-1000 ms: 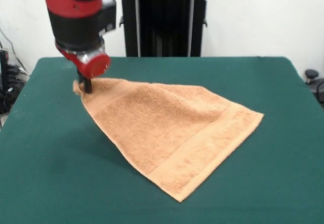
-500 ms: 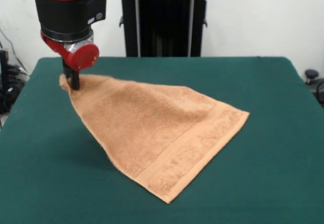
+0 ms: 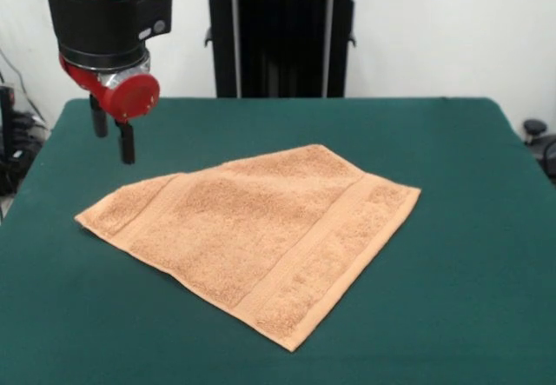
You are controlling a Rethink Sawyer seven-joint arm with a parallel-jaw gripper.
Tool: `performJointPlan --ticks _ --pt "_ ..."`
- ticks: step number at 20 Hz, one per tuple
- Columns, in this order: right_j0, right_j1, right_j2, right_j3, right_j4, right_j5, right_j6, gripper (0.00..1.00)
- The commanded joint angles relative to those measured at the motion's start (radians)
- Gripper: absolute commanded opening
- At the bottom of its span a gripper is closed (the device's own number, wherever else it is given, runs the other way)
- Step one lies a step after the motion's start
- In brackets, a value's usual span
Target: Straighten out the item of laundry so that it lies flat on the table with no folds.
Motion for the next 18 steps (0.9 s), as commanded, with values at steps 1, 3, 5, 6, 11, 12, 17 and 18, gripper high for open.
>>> performJointPlan --ticks 1,3,5,6,11,12,17,18 --pt "0.006 -0.003 0.171 0.061 0.020 0.056 -0.077 1.00" --pt "0.012 -0.009 0.186 0.052 0.032 0.068 -0.061 1.00" --pt "0.019 -0.003 0.202 0.035 0.043 0.064 -0.040 1.00" --pt "0.025 0.008 0.211 0.025 0.048 0.053 -0.026 1.00" --pt "0.066 0.088 0.220 -0.026 0.062 -0.047 0.061 1.00" --pt "0.069 0.091 0.218 -0.028 0.061 -0.055 0.068 1.00" --pt "0.094 0.122 0.199 -0.062 0.057 -0.089 0.112 1.00" --pt "0.100 0.130 0.194 -0.070 0.056 -0.097 0.121 1.00"
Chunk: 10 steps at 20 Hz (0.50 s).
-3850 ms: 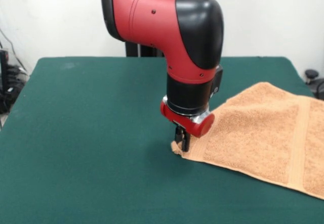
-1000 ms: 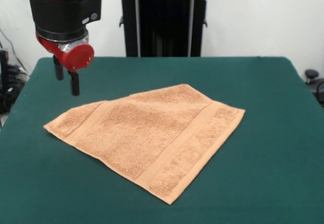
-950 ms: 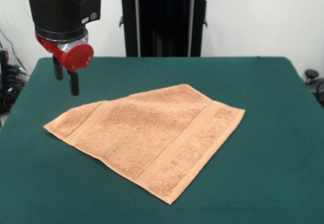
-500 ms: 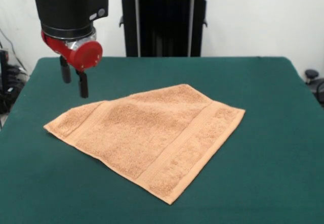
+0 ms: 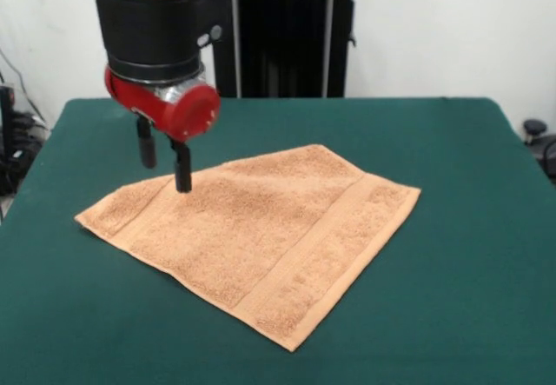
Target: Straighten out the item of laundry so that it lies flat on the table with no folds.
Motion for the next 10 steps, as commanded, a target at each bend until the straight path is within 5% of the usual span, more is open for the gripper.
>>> performJointPlan --ticks 1,10 --pt "0.068 0.135 0.094 -0.020 0.026 -0.091 0.129 1.00" --pt "0.104 0.237 0.062 -0.114 0.035 -0.146 0.171 1.00"
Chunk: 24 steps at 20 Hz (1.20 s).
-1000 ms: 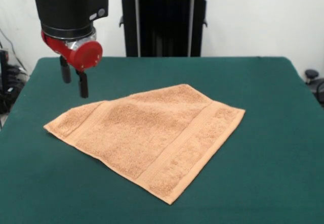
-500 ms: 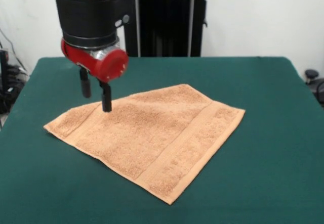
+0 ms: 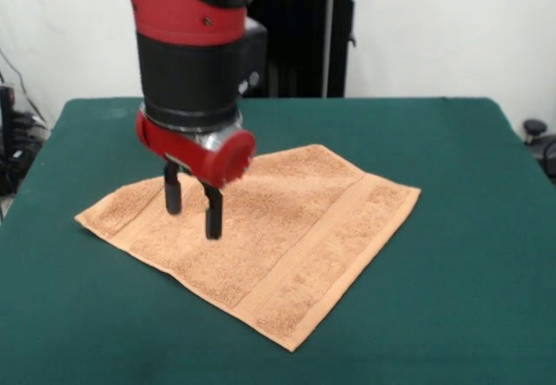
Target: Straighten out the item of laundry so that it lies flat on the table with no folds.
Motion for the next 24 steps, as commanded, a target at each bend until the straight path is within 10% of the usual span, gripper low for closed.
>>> performJointPlan --ticks 1,24 --pt "0.055 0.167 0.060 -0.053 0.037 -0.069 0.171 1.00" --pt "0.053 0.190 0.247 -0.099 -0.064 0.184 -0.219 1.00"
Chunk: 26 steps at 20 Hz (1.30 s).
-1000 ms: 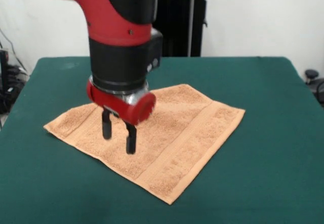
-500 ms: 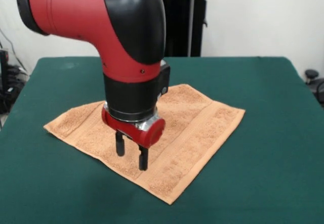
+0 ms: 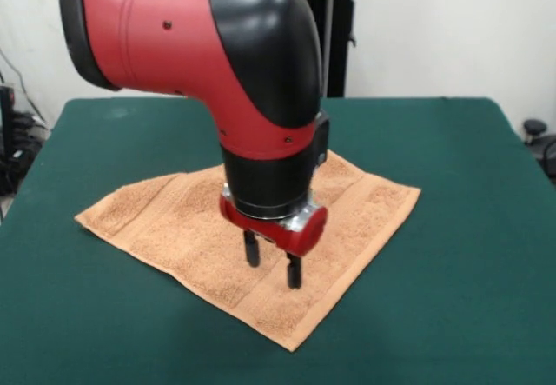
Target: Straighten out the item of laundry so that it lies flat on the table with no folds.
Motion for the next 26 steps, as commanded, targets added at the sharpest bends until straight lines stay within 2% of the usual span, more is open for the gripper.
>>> performJointPlan --ticks 1,9,18,22,23,26 --pt "0.032 0.037 0.155 -0.011 -0.057 0.092 -0.218 1.00" --pt "0.043 0.166 0.148 -0.123 -0.127 -0.023 -0.173 1.00" --pt "0.087 0.163 0.070 -0.129 -0.168 -0.057 -0.035 1.00" --pt "0.082 0.192 0.076 -0.147 -0.185 -0.078 -0.049 1.00" --pt "0.081 0.193 0.082 -0.147 -0.196 -0.092 -0.052 0.00" --pt "0.078 0.183 0.094 -0.120 -0.175 -0.084 -0.035 0.00"
